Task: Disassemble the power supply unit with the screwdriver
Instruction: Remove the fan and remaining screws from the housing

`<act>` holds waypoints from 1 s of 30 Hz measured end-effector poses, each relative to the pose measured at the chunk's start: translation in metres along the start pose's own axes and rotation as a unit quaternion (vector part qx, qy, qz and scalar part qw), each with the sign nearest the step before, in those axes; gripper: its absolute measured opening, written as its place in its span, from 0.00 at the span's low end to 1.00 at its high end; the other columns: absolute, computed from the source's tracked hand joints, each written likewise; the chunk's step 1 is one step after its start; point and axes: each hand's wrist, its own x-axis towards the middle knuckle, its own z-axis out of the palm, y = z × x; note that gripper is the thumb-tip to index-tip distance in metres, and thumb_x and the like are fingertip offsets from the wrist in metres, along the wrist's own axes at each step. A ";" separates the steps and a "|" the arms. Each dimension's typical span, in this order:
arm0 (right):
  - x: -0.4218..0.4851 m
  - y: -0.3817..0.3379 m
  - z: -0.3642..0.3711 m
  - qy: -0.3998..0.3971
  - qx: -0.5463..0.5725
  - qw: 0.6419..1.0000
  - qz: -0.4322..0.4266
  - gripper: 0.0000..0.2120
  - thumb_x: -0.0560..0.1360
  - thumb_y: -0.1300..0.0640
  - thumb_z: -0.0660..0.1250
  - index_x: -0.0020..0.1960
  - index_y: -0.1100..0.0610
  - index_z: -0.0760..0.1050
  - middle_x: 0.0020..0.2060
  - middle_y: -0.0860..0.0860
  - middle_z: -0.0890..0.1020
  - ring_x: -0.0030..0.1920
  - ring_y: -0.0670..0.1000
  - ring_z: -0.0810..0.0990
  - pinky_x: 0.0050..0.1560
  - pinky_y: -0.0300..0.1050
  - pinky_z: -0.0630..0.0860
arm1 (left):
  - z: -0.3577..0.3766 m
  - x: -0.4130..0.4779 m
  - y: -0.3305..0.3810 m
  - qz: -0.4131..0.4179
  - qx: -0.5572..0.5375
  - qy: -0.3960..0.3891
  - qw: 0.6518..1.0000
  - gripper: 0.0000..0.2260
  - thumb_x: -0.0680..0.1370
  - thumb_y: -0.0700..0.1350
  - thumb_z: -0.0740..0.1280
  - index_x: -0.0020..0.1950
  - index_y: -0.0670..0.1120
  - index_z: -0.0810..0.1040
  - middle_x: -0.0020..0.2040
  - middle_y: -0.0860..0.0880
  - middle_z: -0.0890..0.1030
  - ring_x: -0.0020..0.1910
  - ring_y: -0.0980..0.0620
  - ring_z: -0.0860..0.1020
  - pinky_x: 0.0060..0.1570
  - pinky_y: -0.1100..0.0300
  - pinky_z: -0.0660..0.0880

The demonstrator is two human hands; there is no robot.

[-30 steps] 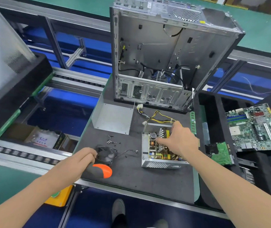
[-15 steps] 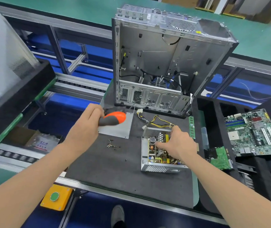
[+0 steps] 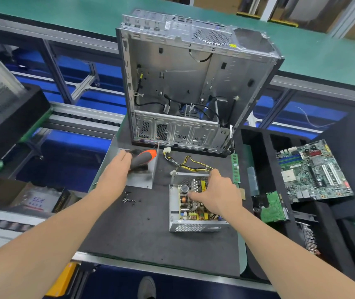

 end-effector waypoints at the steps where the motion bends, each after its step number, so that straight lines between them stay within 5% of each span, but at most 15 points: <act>1: 0.000 0.001 0.000 0.003 -0.001 1.000 -0.001 0.38 0.64 0.24 0.69 0.56 0.53 0.65 0.44 0.51 0.80 0.47 0.58 0.82 0.42 0.49 0.76 | 0.002 -0.003 -0.002 0.002 0.004 -0.008 1.000 0.13 0.79 0.26 0.61 0.60 0.38 0.75 0.60 0.37 0.75 0.54 0.37 0.78 0.50 0.47 0.73; 7: 0.000 0.004 0.002 0.014 -0.012 1.000 -0.005 0.38 0.64 0.21 0.66 0.53 0.53 0.64 0.41 0.51 0.80 0.44 0.58 0.82 0.41 0.50 0.78 | 0.001 -0.002 0.001 -0.015 0.006 -0.028 0.999 0.10 0.80 0.28 0.63 0.58 0.36 0.75 0.60 0.36 0.74 0.54 0.37 0.78 0.52 0.44 0.76; 11: 0.000 0.004 0.001 0.013 -0.008 1.000 -0.009 0.38 0.64 0.22 0.66 0.54 0.53 0.64 0.42 0.51 0.80 0.44 0.58 0.82 0.42 0.50 0.79 | -0.010 -0.012 0.012 0.038 0.012 0.018 0.999 0.07 0.82 0.43 0.68 0.50 0.43 0.72 0.51 0.45 0.71 0.46 0.44 0.72 0.46 0.51 0.69; 15: 0.000 0.005 0.002 0.017 -0.006 1.000 -0.012 0.37 0.64 0.23 0.68 0.53 0.53 0.64 0.42 0.51 0.80 0.44 0.58 0.82 0.41 0.49 0.77 | -0.016 -0.043 0.010 0.124 0.047 -0.054 0.990 0.10 0.85 0.56 0.58 0.48 0.54 0.62 0.47 0.53 0.64 0.40 0.50 0.66 0.38 0.52 0.62; 21: 0.001 0.006 0.004 0.018 -0.006 1.000 -0.015 0.37 0.63 0.22 0.67 0.52 0.53 0.64 0.41 0.50 0.79 0.44 0.59 0.81 0.40 0.49 0.75 | -0.016 -0.072 -0.023 0.218 0.086 -0.128 0.964 0.10 0.86 0.50 0.64 0.64 0.47 0.77 0.55 0.51 0.75 0.50 0.47 0.76 0.50 0.55 0.71; 25: 0.001 0.006 0.003 0.013 0.001 1.000 -0.015 0.38 0.62 0.23 0.67 0.52 0.53 0.64 0.40 0.51 0.79 0.43 0.59 0.82 0.43 0.51 0.79 | -0.012 -0.087 -0.029 0.221 0.116 -0.153 0.956 0.16 0.86 0.53 0.62 0.72 0.50 0.74 0.62 0.51 0.76 0.57 0.48 0.77 0.61 0.56 0.72; 30: 0.000 0.005 0.002 0.009 0.007 1.000 -0.014 0.37 0.63 0.25 0.69 0.54 0.54 0.65 0.41 0.51 0.78 0.44 0.59 0.81 0.46 0.53 0.81 | -0.005 -0.103 -0.035 0.187 0.140 -0.159 0.959 0.13 0.86 0.55 0.63 0.65 0.49 0.76 0.60 0.51 0.74 0.56 0.47 0.75 0.59 0.53 0.71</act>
